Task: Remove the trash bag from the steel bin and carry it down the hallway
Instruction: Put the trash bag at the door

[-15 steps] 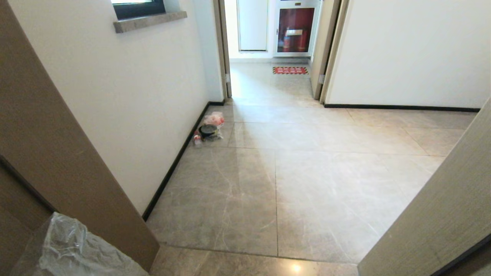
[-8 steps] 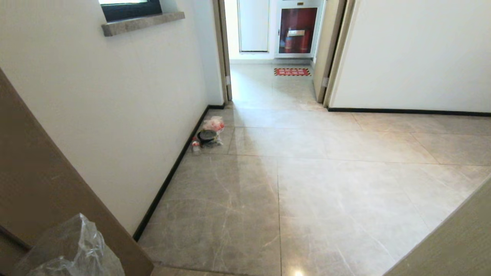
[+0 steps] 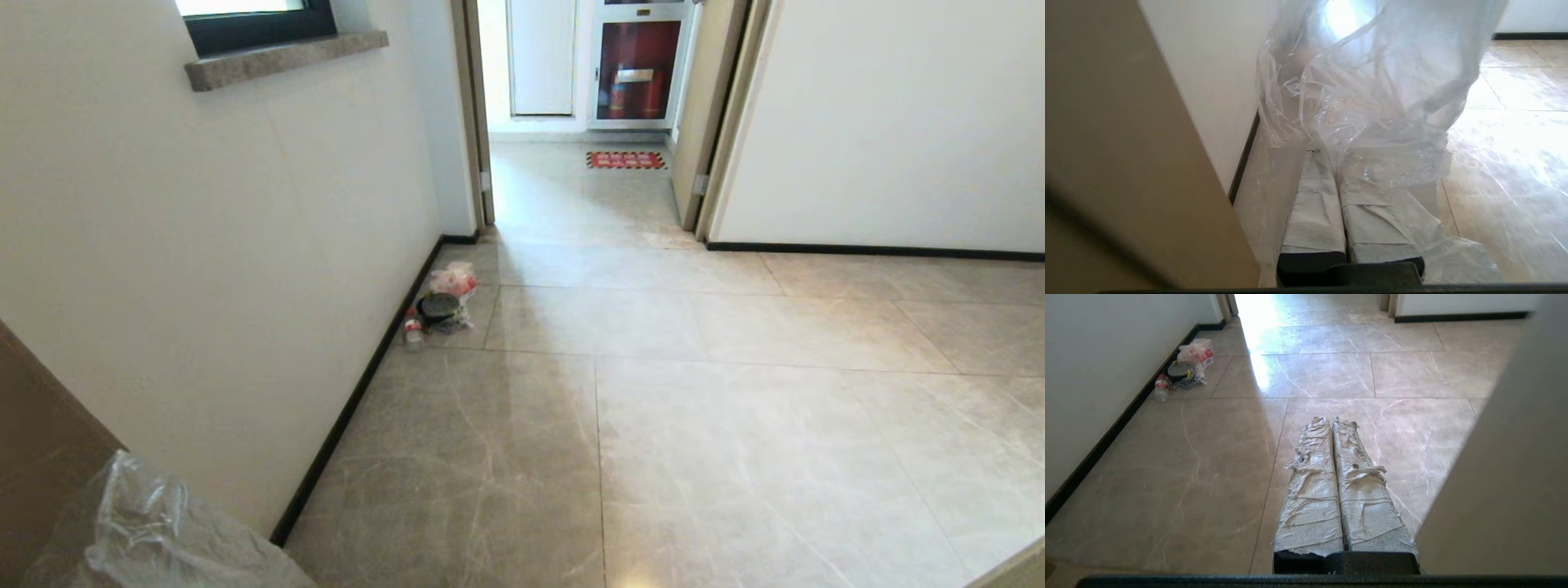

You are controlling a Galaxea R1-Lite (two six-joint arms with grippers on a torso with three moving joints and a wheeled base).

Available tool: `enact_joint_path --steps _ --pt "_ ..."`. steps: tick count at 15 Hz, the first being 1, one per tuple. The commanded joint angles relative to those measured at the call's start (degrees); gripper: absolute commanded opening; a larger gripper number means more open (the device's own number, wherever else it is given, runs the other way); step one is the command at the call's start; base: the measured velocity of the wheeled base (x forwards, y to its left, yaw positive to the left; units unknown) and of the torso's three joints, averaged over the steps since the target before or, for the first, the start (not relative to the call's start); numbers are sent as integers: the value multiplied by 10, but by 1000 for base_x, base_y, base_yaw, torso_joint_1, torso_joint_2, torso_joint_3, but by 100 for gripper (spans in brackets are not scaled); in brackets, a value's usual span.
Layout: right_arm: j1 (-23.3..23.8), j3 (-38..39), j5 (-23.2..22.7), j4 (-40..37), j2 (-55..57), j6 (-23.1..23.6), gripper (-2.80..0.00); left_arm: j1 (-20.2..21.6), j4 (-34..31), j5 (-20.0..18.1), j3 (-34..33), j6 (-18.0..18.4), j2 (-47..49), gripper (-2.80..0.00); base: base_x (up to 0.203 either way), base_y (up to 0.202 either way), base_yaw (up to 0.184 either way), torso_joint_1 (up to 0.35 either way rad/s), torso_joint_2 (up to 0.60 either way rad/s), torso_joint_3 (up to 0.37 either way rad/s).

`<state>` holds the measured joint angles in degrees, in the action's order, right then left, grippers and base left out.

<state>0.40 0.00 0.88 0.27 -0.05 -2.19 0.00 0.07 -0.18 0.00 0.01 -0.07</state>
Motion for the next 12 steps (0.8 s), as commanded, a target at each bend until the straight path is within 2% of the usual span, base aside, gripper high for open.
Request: enact_joint_path --steps 1,12 --pt "0 1 0 0 0 0 -280 0 0 0 -1 0 1 -280 194 0 -1 2 2 2" --pt "0 1 0 0 0 0 -280 0 0 0 -1 0 1 -280 193 0 1 2 3 2"
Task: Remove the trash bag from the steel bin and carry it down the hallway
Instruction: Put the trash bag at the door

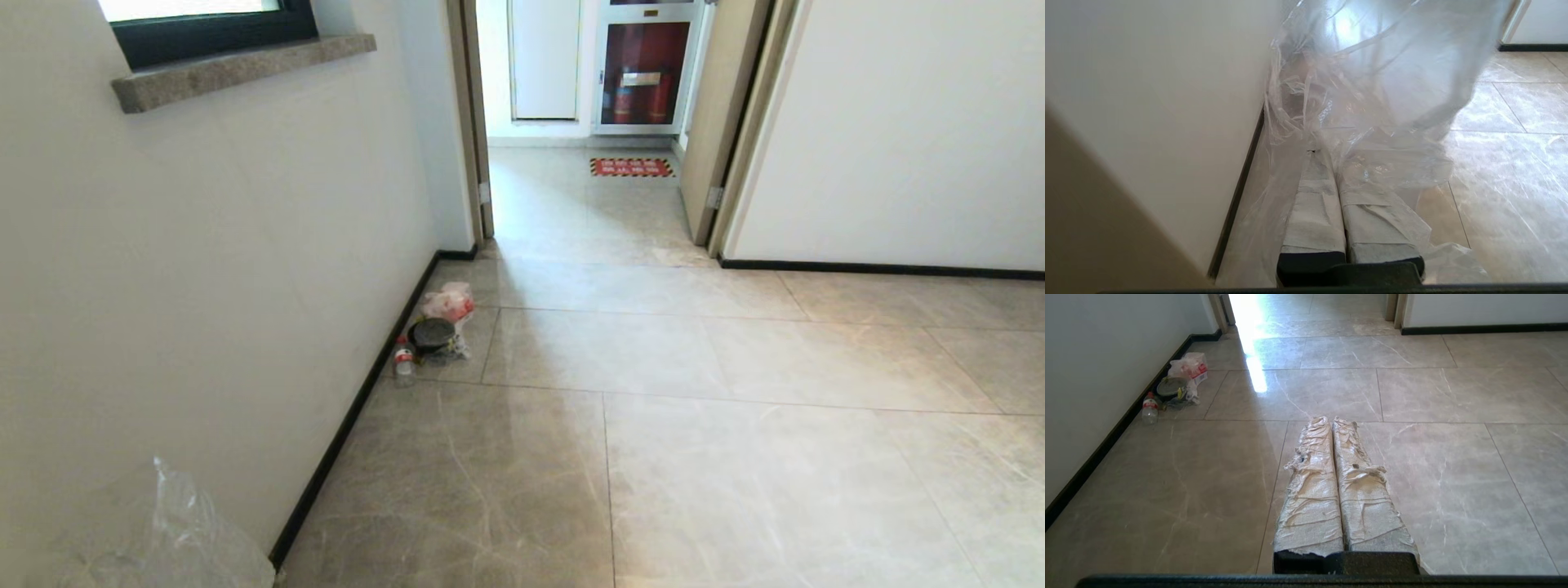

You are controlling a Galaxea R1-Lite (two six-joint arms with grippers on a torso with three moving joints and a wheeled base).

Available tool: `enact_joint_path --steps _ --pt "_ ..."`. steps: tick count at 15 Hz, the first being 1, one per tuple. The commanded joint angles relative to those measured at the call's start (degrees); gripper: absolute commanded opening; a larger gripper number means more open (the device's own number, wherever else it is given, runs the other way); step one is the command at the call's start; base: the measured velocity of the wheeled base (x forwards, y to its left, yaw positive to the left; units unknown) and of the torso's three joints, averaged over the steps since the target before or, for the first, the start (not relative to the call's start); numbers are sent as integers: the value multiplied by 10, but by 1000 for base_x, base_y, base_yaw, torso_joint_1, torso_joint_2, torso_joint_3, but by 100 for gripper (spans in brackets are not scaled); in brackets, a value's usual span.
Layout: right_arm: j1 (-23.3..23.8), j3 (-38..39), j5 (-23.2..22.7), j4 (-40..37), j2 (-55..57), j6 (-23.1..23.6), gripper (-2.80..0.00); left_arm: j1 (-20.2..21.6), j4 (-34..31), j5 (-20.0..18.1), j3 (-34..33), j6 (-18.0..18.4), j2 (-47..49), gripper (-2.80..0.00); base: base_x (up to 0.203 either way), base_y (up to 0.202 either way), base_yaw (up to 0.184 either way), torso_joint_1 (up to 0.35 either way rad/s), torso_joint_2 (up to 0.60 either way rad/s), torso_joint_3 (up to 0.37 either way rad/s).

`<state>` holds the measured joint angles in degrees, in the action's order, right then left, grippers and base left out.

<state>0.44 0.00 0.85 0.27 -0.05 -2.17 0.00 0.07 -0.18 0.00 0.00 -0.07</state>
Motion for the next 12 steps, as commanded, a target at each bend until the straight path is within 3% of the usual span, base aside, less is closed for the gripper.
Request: enact_joint_path --steps 1,12 --pt "-1 1 0 0 0 0 -280 0 0 0 0 0 1 -280 196 0 4 -2 -2 -2" --pt "0 1 0 1 0 1 -280 0 0 0 -1 0 1 -280 197 0 0 2 2 2"
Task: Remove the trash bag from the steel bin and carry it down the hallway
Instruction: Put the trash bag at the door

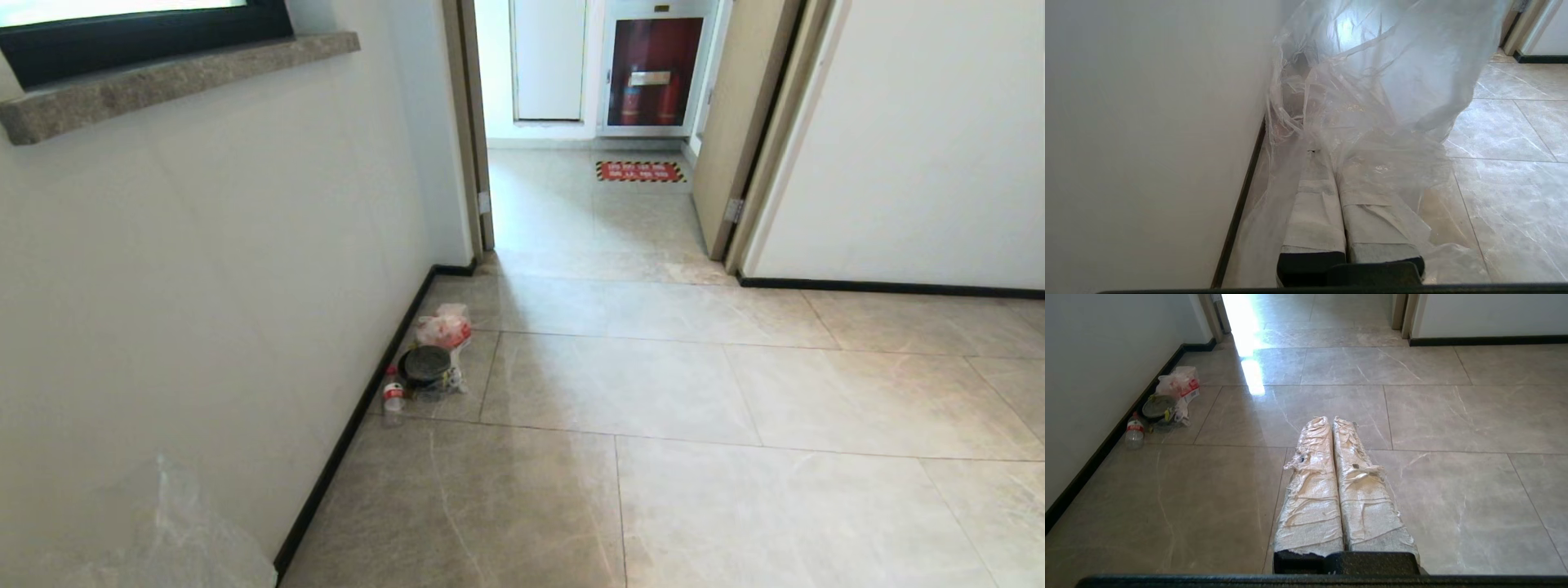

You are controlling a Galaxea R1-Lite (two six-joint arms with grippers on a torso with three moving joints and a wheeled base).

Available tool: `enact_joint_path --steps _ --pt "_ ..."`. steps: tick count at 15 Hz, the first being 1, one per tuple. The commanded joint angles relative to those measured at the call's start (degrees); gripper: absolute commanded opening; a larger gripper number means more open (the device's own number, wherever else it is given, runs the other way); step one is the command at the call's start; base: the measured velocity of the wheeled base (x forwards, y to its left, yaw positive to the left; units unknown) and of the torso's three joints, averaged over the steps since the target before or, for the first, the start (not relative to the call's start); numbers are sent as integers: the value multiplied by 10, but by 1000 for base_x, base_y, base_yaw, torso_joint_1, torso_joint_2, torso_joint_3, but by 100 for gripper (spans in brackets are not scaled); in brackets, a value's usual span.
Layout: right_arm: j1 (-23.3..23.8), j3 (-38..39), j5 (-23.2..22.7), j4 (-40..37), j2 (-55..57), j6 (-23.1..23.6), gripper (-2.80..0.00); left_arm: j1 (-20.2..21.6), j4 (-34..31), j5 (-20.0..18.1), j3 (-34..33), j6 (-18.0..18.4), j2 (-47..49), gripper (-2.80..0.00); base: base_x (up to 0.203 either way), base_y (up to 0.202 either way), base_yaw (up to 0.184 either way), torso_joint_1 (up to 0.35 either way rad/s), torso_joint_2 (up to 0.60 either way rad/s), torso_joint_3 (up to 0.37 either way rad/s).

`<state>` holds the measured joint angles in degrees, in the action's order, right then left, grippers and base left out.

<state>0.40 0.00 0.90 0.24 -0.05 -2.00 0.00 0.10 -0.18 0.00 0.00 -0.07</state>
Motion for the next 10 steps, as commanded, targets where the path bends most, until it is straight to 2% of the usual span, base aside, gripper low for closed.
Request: enact_joint_path --steps 1,10 --pt "0 1 0 1 0 0 -280 0 0 0 -1 0 1 -280 193 0 0 7 7 2" --pt "0 1 0 1 0 0 -280 0 0 0 -1 0 1 -280 191 0 2 1 0 2"
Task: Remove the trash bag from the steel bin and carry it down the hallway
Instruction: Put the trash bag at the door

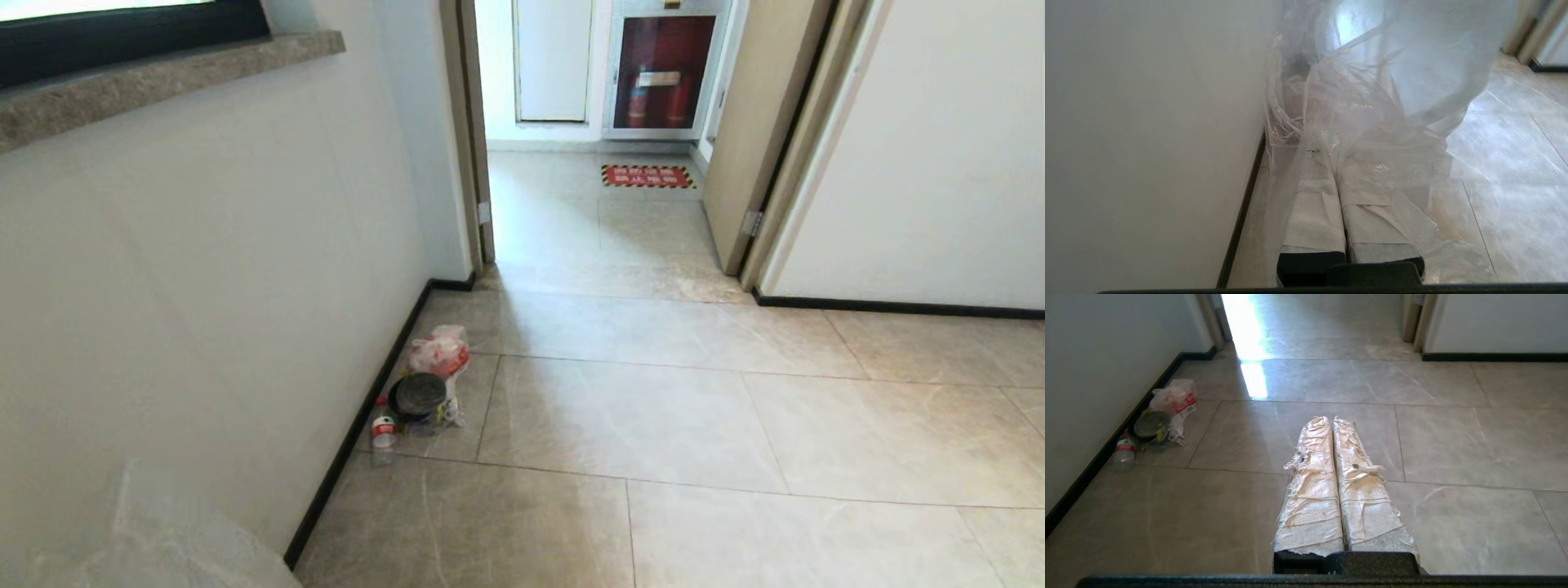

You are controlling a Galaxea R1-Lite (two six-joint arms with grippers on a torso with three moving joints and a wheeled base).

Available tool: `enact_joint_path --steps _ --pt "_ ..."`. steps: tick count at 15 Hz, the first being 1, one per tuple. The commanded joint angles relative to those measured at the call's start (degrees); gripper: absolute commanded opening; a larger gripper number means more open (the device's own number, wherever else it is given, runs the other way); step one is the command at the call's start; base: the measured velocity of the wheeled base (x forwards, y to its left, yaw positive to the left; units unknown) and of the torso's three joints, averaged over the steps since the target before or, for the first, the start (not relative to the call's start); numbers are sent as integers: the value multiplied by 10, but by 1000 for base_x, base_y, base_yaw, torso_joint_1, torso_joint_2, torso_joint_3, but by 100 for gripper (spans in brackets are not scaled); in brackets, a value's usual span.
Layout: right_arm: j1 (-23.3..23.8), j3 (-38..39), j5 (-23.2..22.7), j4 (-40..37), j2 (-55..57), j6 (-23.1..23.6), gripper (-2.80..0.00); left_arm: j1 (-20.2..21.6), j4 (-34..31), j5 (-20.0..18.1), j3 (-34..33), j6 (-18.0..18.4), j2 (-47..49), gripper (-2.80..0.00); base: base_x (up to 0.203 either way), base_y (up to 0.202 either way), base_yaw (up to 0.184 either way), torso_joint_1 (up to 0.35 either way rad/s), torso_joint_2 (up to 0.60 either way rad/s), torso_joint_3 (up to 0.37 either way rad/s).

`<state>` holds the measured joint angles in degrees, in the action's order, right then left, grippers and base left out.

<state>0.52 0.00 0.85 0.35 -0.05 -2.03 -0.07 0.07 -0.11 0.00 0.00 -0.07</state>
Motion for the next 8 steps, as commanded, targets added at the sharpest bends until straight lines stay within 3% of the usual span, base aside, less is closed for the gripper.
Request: enact_joint_path --steps 1,8 --pt "-1 1 0 0 0 0 -280 1 0 -1 -1 0 1 -280 191 0 2 4 0 3" --pt "-1 1 0 0 0 1 -280 1 0 -1 -1 0 1 -280 192 0 1 1 4 2"
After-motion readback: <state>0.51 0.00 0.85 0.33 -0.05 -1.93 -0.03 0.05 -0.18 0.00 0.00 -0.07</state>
